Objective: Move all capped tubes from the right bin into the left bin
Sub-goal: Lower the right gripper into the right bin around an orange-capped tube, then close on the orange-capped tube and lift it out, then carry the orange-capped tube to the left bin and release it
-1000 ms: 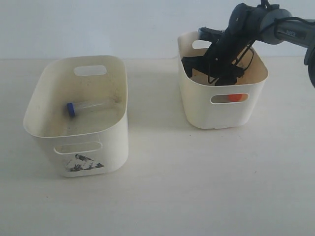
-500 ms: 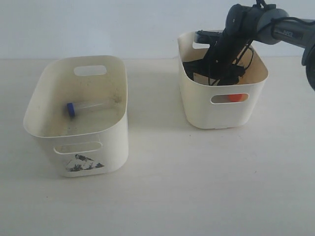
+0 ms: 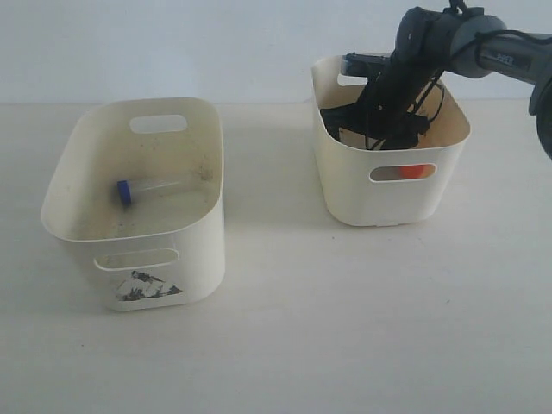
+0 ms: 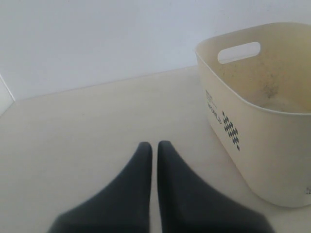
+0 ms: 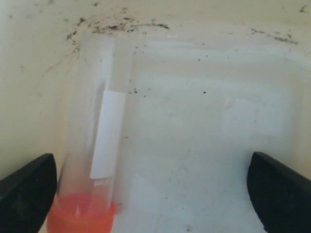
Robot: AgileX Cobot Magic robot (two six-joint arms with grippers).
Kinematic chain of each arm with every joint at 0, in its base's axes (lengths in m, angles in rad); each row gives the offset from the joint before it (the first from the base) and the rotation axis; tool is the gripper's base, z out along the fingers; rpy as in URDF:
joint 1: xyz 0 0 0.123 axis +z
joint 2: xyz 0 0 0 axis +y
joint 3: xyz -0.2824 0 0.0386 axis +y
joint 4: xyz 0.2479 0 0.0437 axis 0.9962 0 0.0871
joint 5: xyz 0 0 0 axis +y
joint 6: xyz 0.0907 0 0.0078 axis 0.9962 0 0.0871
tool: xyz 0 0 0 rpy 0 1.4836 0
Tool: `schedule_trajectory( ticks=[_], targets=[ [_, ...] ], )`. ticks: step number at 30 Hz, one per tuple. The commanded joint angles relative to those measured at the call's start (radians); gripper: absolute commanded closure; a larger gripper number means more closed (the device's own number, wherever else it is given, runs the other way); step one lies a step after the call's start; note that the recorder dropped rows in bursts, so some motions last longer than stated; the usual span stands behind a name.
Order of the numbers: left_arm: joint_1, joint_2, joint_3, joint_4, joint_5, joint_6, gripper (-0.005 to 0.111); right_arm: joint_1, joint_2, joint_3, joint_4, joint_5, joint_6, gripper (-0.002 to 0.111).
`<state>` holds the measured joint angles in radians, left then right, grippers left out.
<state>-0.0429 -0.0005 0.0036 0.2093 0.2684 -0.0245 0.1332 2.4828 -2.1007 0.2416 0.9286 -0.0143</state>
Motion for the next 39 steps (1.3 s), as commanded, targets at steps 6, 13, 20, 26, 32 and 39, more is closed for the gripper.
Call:
schedule_trajectory(
  ticks=[6, 13, 20, 26, 32, 39],
  targets=[
    [-0.001, 0.000, -0.004, -0.004, -0.008, -0.013, 0.102, 0.006, 0.022, 0.014, 0.028, 0.025, 0.014, 0.063],
    [-0.001, 0.000, -0.004, -0.004, -0.008, -0.013, 0.102, 0.006, 0.018, 0.014, 0.032, 0.030, 0.014, 0.108],
    [-0.001, 0.000, -0.004, -0.004, -0.008, -0.013, 0.102, 0.006, -0.096, 0.014, 0.007, 0.098, -0.007, 0.108],
    [-0.001, 0.000, -0.004, -0.004, -0.008, -0.013, 0.102, 0.006, -0.204, 0.014, 0.002, 0.173, -0.047, 0.108],
    [-0.001, 0.000, -0.004, -0.004, -0.008, -0.013, 0.102, 0.006, -0.339, 0.014, 0.017, 0.292, -0.084, 0.108],
    [-0.001, 0.000, -0.004, -0.004, -0.008, -0.013, 0.102, 0.119, -0.409, 0.018, 0.253, 0.292, -0.161, 0.108]
  ],
)
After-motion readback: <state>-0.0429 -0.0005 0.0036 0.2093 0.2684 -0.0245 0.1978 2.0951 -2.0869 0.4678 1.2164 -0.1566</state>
